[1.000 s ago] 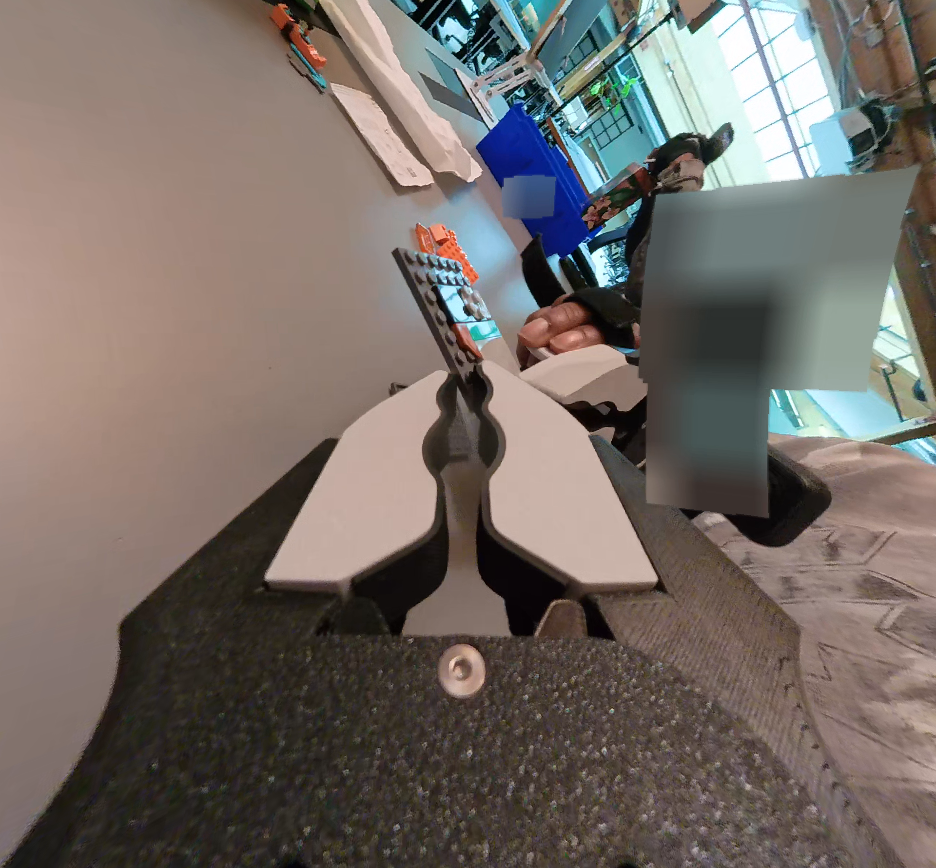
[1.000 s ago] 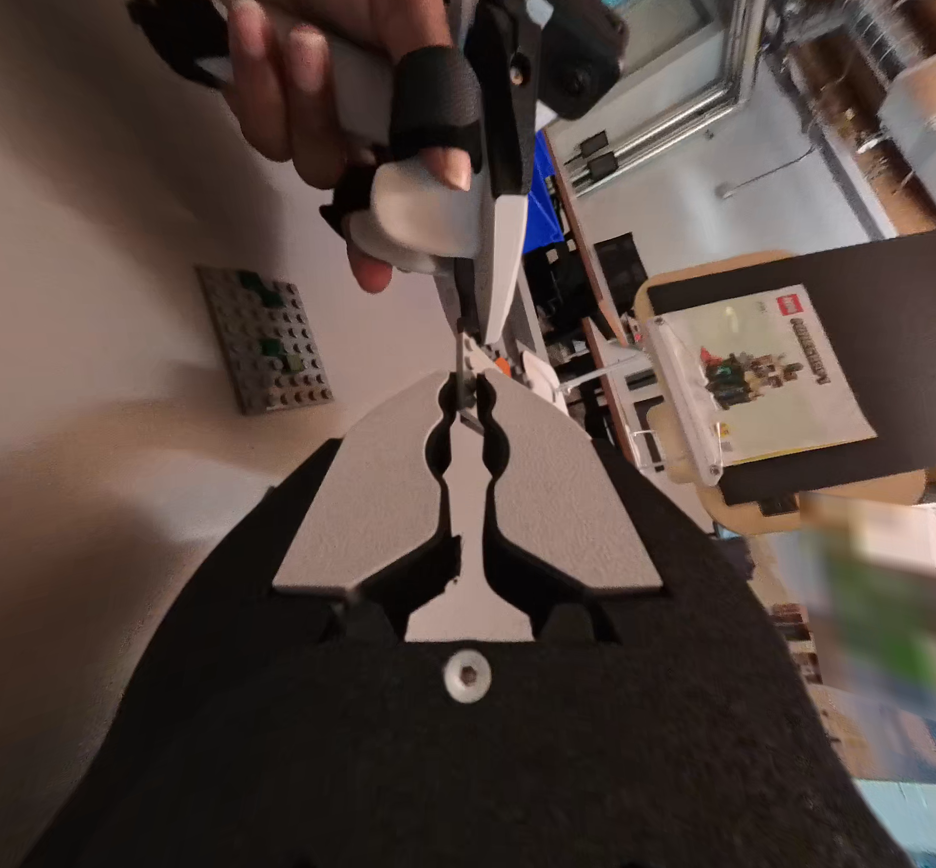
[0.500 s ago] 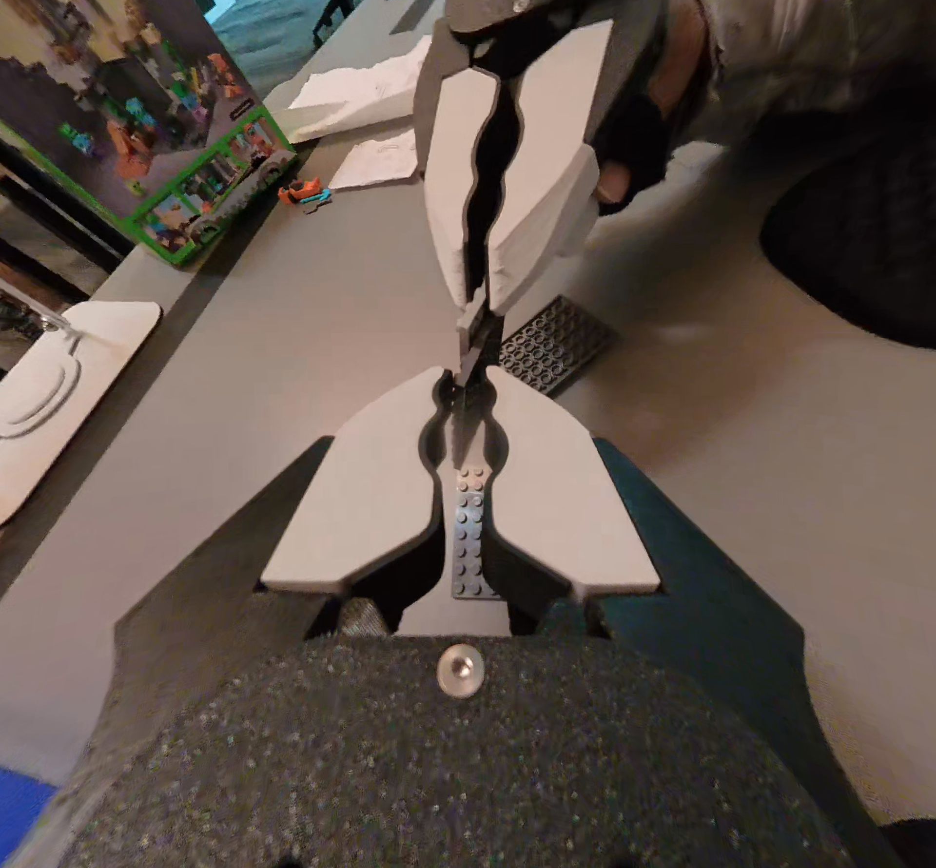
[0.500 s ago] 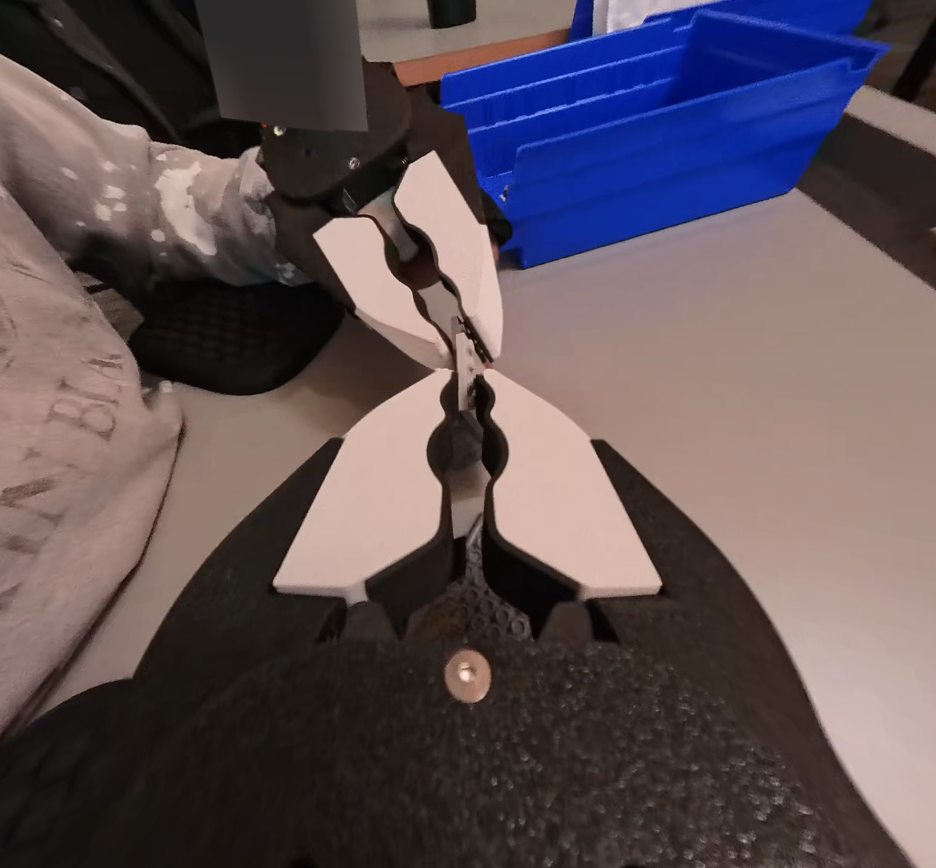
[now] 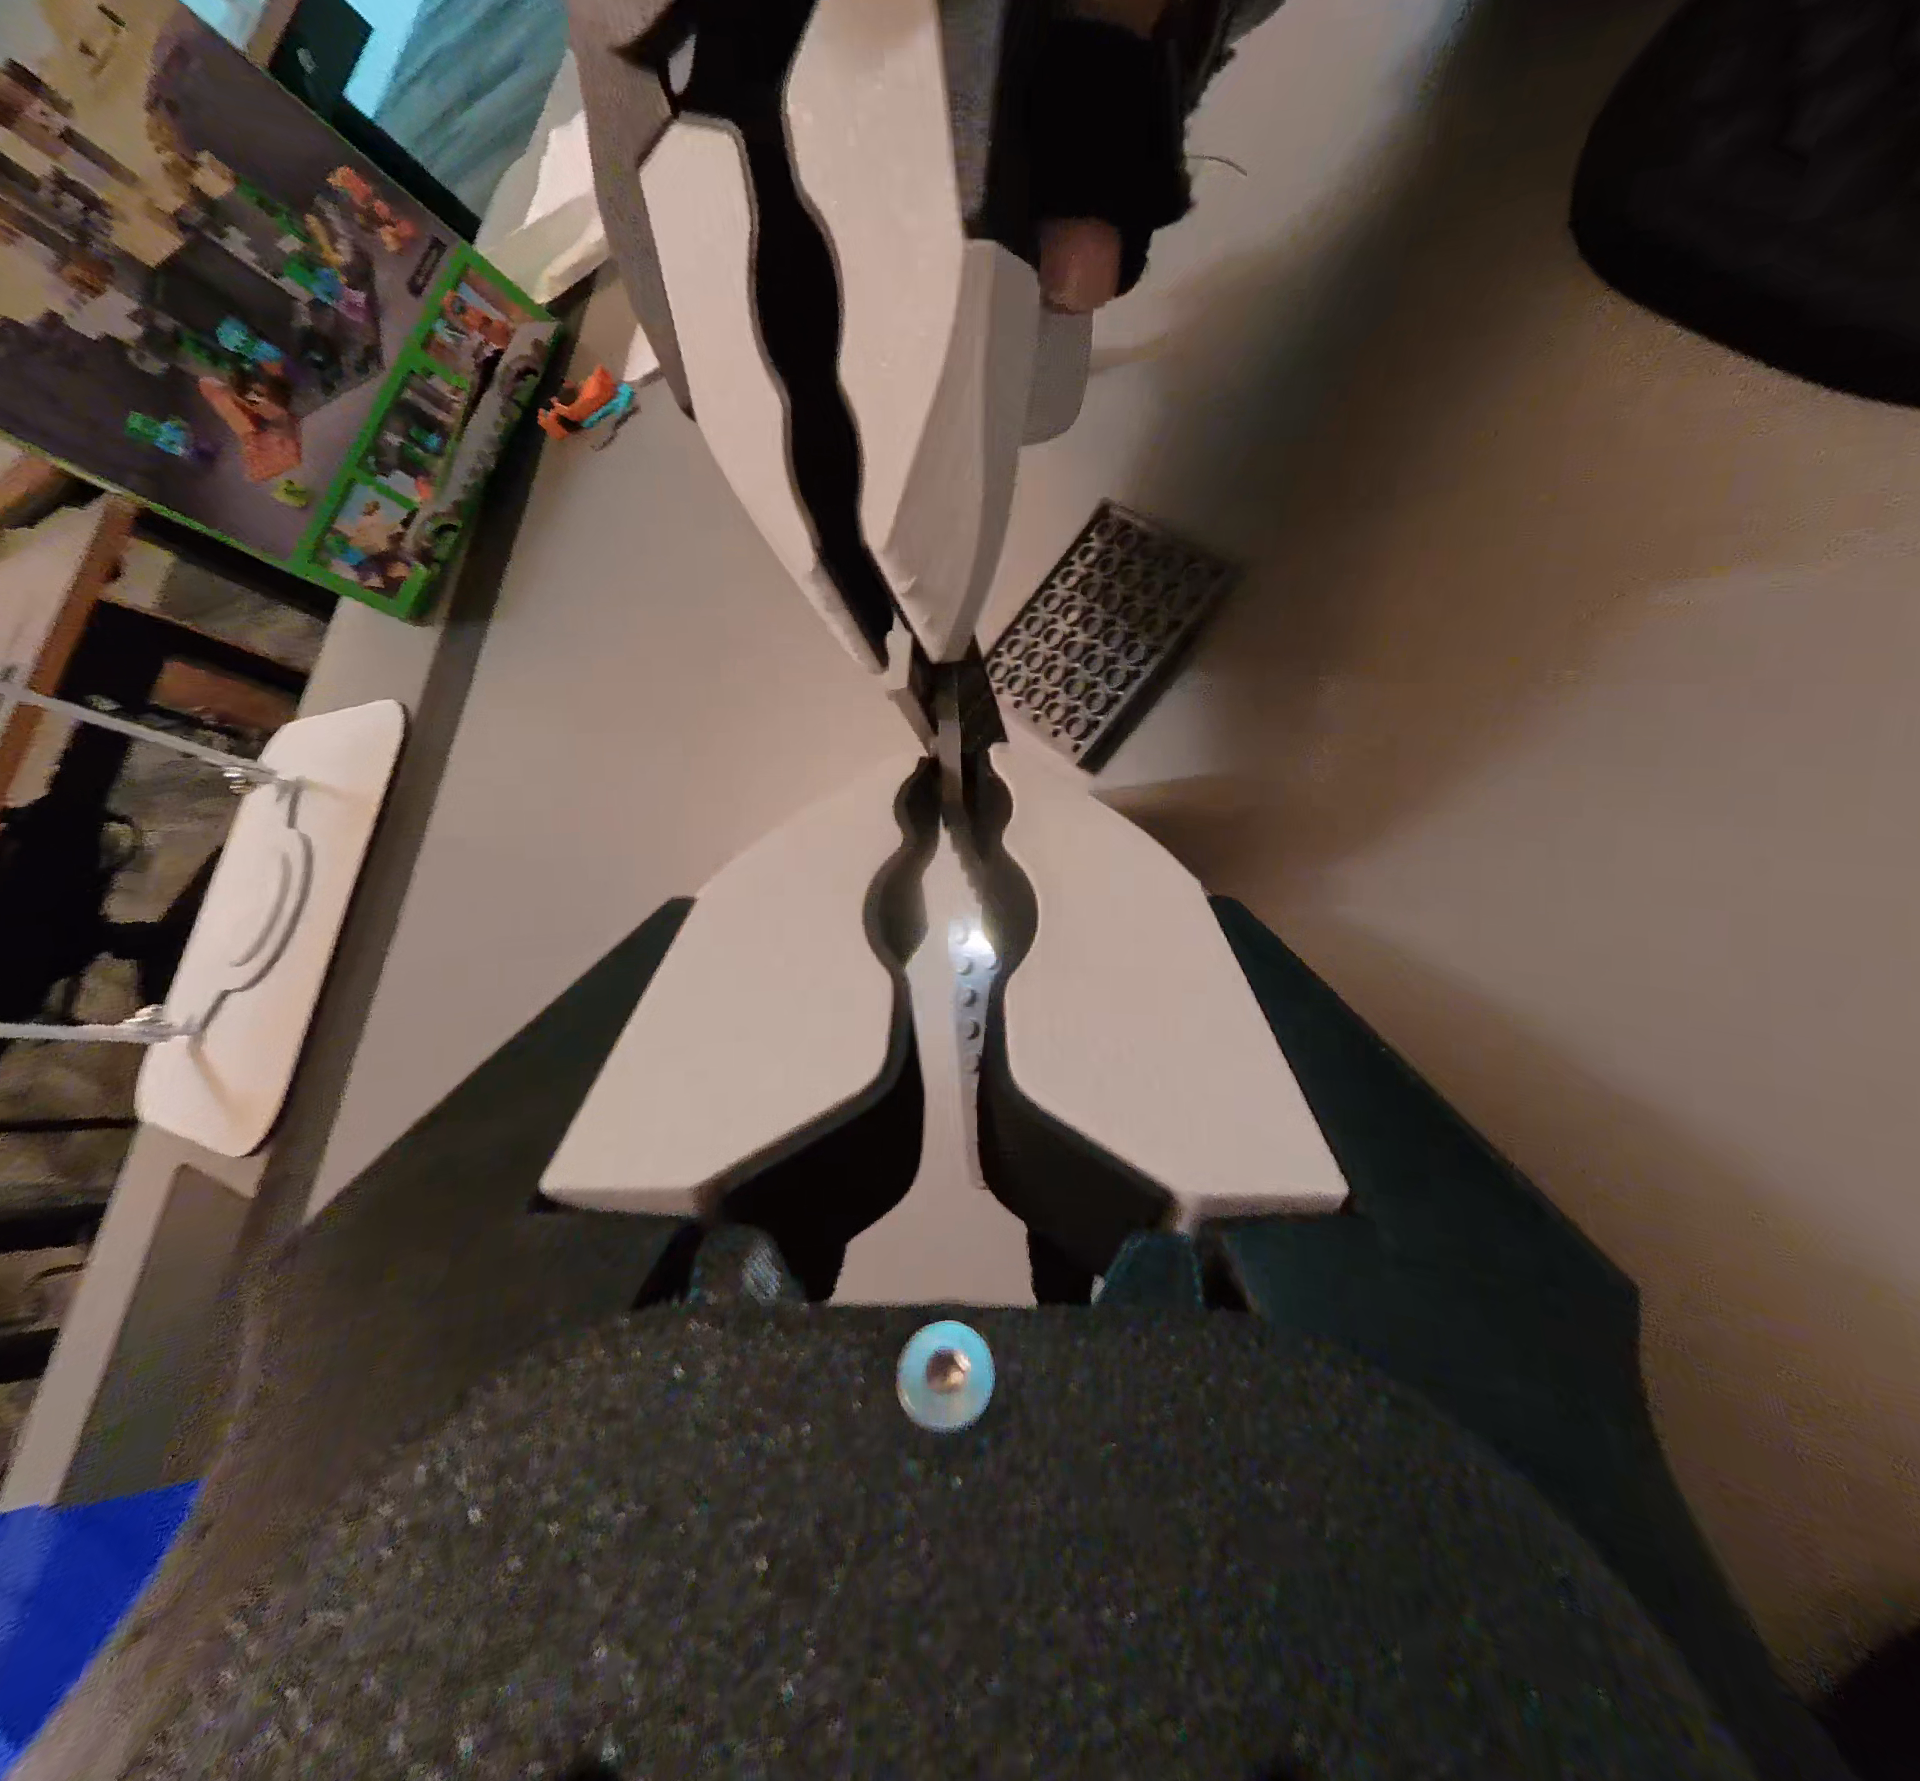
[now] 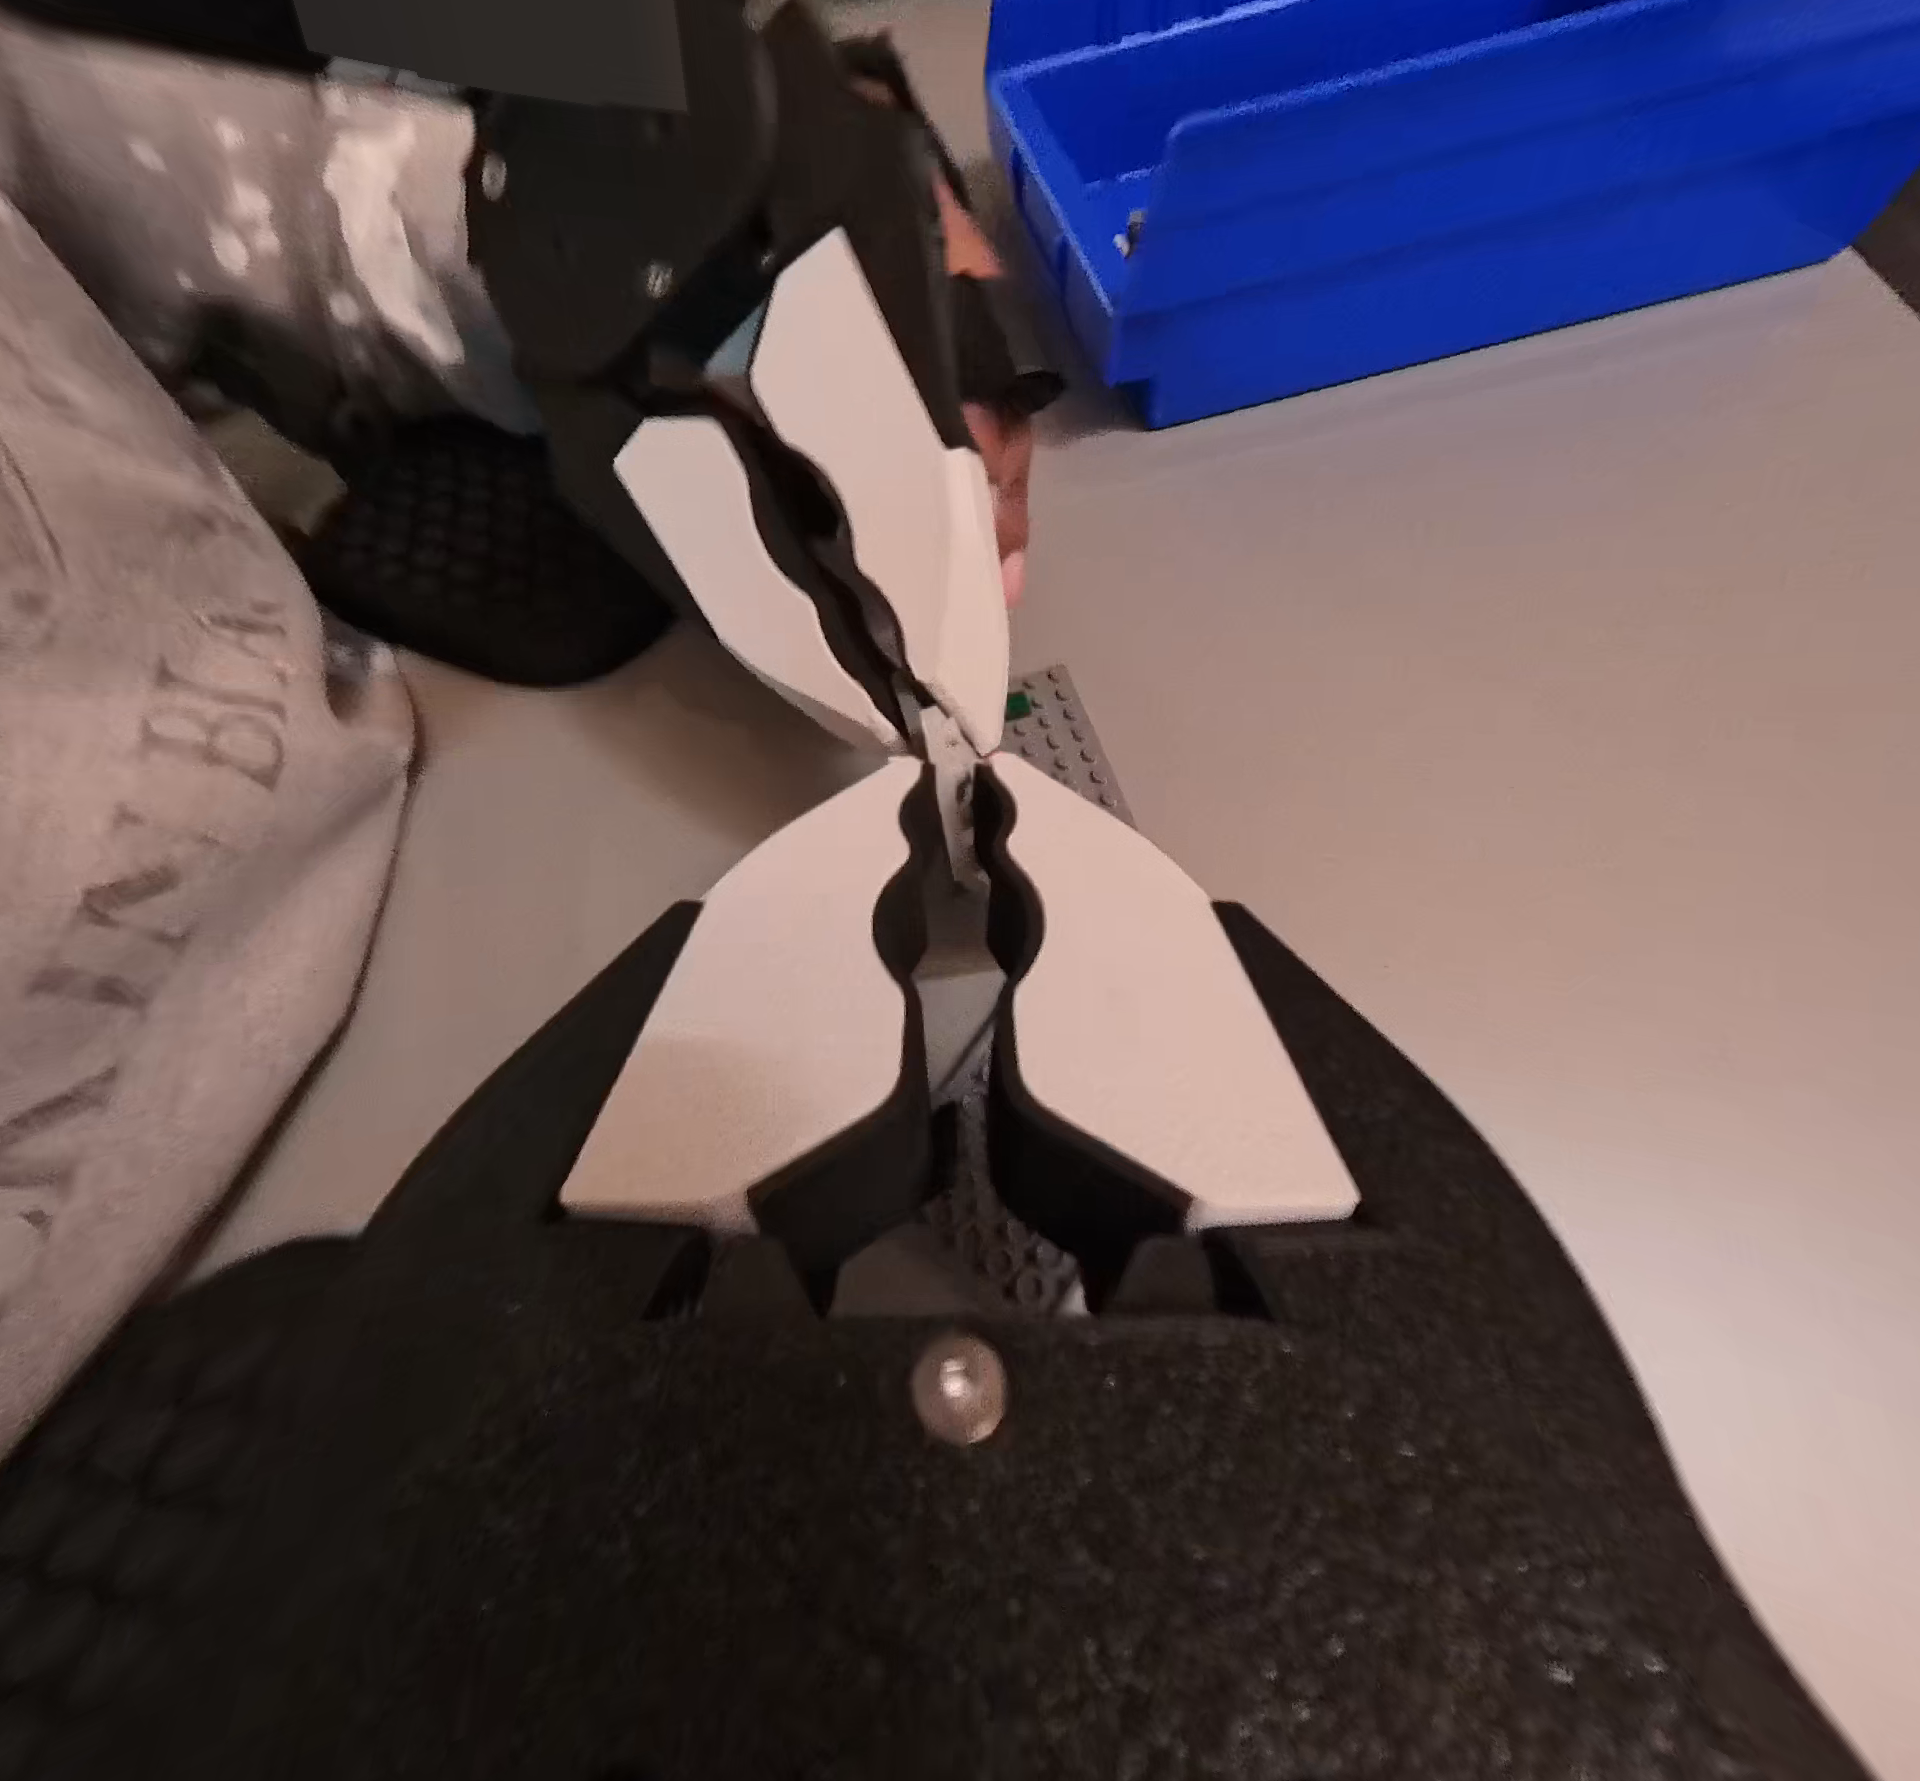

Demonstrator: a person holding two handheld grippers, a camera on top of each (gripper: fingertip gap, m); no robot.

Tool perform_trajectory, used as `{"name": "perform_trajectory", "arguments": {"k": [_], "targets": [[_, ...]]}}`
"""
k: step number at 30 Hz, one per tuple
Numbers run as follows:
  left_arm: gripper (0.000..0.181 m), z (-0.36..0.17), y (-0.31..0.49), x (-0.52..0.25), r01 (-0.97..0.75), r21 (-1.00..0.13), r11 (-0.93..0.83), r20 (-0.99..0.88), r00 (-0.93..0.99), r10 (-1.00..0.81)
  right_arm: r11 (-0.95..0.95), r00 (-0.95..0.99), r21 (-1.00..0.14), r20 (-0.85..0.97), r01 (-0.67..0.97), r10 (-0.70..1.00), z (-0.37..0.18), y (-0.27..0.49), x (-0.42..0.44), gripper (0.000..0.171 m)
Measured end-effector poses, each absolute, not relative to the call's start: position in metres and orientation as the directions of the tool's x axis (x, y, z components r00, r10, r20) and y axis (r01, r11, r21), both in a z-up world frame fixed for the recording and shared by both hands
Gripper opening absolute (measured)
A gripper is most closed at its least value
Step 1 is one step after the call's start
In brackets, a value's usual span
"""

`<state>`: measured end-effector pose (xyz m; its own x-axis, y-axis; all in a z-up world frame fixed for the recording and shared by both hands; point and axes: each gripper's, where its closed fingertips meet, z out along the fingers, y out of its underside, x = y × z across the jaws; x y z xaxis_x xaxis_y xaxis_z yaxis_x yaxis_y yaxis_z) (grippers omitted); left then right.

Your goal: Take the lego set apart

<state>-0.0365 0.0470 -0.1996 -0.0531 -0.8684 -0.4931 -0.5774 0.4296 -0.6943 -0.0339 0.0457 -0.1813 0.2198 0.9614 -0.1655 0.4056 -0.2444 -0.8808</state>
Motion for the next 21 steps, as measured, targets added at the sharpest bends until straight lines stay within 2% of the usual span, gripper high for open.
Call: {"name": "perform_trajectory", "arguments": {"k": [3, 13, 14, 15, 16, 18, 21], "targets": [[0.007, -0.201, 0.05, -0.037, -0.595, -0.668, 0.446, -0.524, -0.05, -0.851, -0.34, 0.23, -0.873, -0.272, 0.349, 0.934, -0.183, 0.05, -0.033, 0.006], [0.007, -0.208, 0.048, -0.038, -0.619, -0.631, 0.468, -0.548, -0.072, -0.833, -0.352, 0.318, -0.863, -0.241, 0.361, 0.917, -0.192, 0.063, -0.03, 0.006], [0.006, -0.202, 0.032, -0.031, -0.546, -0.678, 0.492, -0.531, -0.099, -0.841, -0.354, 0.387, -0.864, -0.207, 0.359, 0.899, -0.193, 0.075, -0.021, 0.004], [0.006, -0.198, 0.024, -0.028, -0.531, -0.679, 0.506, -0.54, -0.105, -0.835, -0.373, 0.378, -0.867, -0.24, 0.331, 0.894, -0.188, 0.076, -0.016, 0.005], [0.006, -0.198, 0.03, -0.029, -0.559, -0.643, 0.523, -0.58, -0.091, -0.81, -0.353, 0.332, -0.883, -0.247, 0.311, 0.91, -0.178, 0.068, -0.017, 0.004], [0.006, -0.192, 0.037, -0.033, -0.556, -0.674, 0.487, -0.546, -0.069, -0.835, -0.27, 0.315, -0.909, -0.168, 0.318, 0.934, -0.167, 0.061, -0.021, 0.004], [0.006, -0.186, 0.042, -0.032, -0.537, -0.66, 0.526, -0.596, -0.053, -0.802, -0.213, 0.338, -0.934, -0.109, 0.287, 0.935, -0.153, 0.065, -0.014, 0.005]]}}
